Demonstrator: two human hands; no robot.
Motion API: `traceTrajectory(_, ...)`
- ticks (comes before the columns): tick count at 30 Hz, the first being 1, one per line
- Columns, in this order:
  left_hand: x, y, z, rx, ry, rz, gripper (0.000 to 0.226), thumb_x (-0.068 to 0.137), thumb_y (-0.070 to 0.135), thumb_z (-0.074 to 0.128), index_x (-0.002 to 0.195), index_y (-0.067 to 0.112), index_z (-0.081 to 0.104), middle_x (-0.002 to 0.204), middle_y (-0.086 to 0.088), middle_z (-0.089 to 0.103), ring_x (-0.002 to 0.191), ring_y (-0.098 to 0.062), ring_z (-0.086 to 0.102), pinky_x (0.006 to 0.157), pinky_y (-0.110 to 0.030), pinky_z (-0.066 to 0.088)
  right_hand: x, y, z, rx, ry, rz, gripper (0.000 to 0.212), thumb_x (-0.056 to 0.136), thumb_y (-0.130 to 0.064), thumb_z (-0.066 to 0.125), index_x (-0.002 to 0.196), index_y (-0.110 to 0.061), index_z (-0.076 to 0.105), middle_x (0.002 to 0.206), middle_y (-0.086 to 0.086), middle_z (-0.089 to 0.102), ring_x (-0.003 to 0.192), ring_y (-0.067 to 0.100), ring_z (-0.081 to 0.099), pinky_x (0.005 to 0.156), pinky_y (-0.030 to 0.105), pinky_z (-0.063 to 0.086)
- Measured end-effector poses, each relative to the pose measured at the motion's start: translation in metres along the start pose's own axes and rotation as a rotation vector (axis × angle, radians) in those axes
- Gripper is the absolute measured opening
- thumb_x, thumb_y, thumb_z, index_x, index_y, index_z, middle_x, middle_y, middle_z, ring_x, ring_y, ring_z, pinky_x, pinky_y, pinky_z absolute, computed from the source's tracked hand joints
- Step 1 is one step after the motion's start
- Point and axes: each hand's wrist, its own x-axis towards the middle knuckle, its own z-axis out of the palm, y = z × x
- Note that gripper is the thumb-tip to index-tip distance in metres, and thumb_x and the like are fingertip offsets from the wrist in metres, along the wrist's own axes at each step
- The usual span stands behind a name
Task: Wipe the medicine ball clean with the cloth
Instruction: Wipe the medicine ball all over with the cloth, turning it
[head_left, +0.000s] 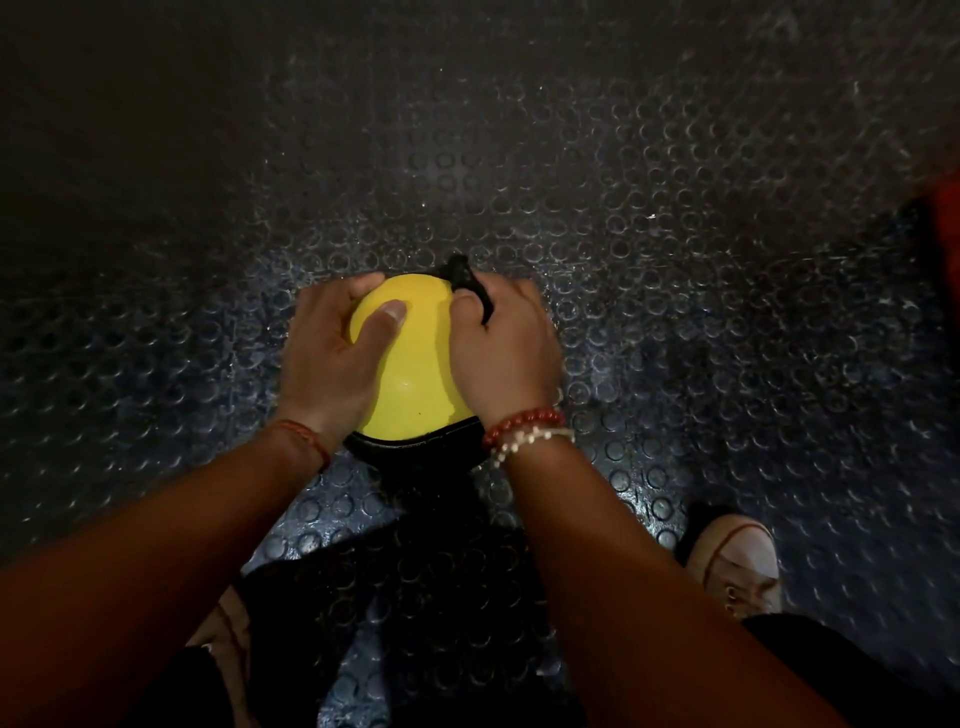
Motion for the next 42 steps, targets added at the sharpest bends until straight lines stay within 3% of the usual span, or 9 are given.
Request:
traceTrajectory(5,0.002,-0.003,0.002,-0.037,0.011,-0.007,0.053,0.075,0.065,0.048,0.119,0.036,0.059,0.118,0.01,0.047,0.1,0.016,0.047,0.088,-0.006,0.034,0.037,0.006,-0.005,0.253,-0.194,0.26,0.029,0.092,-0.03,0.047,0.071,-0.018,0.064,0.071,-0.001,0.058,0.068,0.019,0.054,0.066,0.031,0.044)
traceTrajectory(9,0.0,-0.005,0.002,-0.039,0.013,0.012,0.043,0.082,0.055,0.054,0.119,0.034,0.059,0.118,0.011,0.047,0.101,0.02,0.044,0.088,-0.004,0.034,0.042,0.021,-0.012,0.331,-0.277,0.478,0.034,0.1,-0.02,0.037,0.121,-0.003,0.058,0.119,0.017,0.06,0.113,0.031,0.054,0.093,0.035,0.04)
traceTrajectory(13,0.0,-0.004,0.002,-0.043,0.027,0.011,0.044,0.079,0.059,0.052,0.117,0.036,0.059,0.111,0.017,0.046,0.1,0.021,0.045,0.083,0.002,0.032,0.019,0.041,-0.002,0.482,-0.186,0.722,0.034,0.09,-0.035,0.048,0.103,-0.009,0.065,0.113,0.013,0.064,0.102,0.028,0.06,0.096,0.04,0.046)
traceTrajectory(18,-0.001,-0.004,0.002,-0.019,0.03,0.027,0.047,0.079,0.058,0.051,0.119,0.033,0.06,0.113,0.013,0.046,0.098,0.022,0.044,0.083,0.003,0.031,-0.014,0.031,0.007,0.613,0.115,0.657,0.026,0.096,-0.028,0.043,0.086,-0.015,0.064,0.09,0.0,0.058,0.082,0.015,0.056,0.067,0.022,0.045)
traceTrajectory(25,-0.003,-0.003,-0.001,-0.013,-0.001,0.019,0.048,0.078,0.062,0.048,0.119,0.038,0.057,0.117,0.012,0.046,0.108,0.0,0.048,0.089,-0.006,0.033,-0.011,0.002,0.002,0.165,0.05,0.131,0.028,0.094,-0.037,0.043,0.113,-0.03,0.063,0.116,-0.007,0.052,0.095,0.013,0.05,0.079,0.028,0.035)
traceTrajectory(31,0.003,-0.006,-0.002,-0.051,-0.027,-0.036,0.053,0.074,0.065,0.05,0.119,0.039,0.058,0.118,0.012,0.046,0.106,0.001,0.049,0.089,-0.009,0.035,0.029,0.014,-0.011,0.315,-0.186,0.375,0.029,0.096,-0.026,0.044,0.074,-0.016,0.061,0.074,-0.003,0.05,0.063,0.01,0.049,0.05,0.014,0.038)
traceTrajectory(35,0.01,-0.014,-0.011,-0.188,-0.076,-0.189,0.059,0.072,0.061,0.058,0.123,0.03,0.06,0.133,0.004,0.05,0.115,-0.005,0.053,0.1,-0.02,0.042,0.017,0.042,0.002,0.486,-0.249,0.786,0.046,0.079,-0.046,0.05,0.101,-0.01,0.067,0.108,0.007,0.065,0.095,0.024,0.06,0.087,0.034,0.049)
traceTrajectory(37,0.016,-0.019,-0.016,-0.323,-0.169,-0.348,0.072,0.069,0.069,0.06,0.125,0.024,0.065,0.133,-0.004,0.061,0.12,-0.018,0.059,0.109,-0.035,0.044,0.01,0.047,0.007,0.513,-0.232,0.811,0.041,0.084,-0.041,0.05,0.099,-0.007,0.066,0.107,0.009,0.064,0.09,0.022,0.058,0.076,0.032,0.047)
traceTrajectory(42,0.024,-0.018,-0.02,-0.472,-0.107,-0.522,0.032,0.085,0.057,0.061,0.079,0.029,0.075,0.084,0.008,0.074,0.093,-0.024,0.065,0.09,-0.042,0.052,0.005,0.037,0.007,0.617,-0.092,0.665,0.025,0.092,-0.028,0.048,0.085,-0.011,0.066,0.1,0.005,0.064,0.095,0.022,0.059,0.093,0.035,0.043)
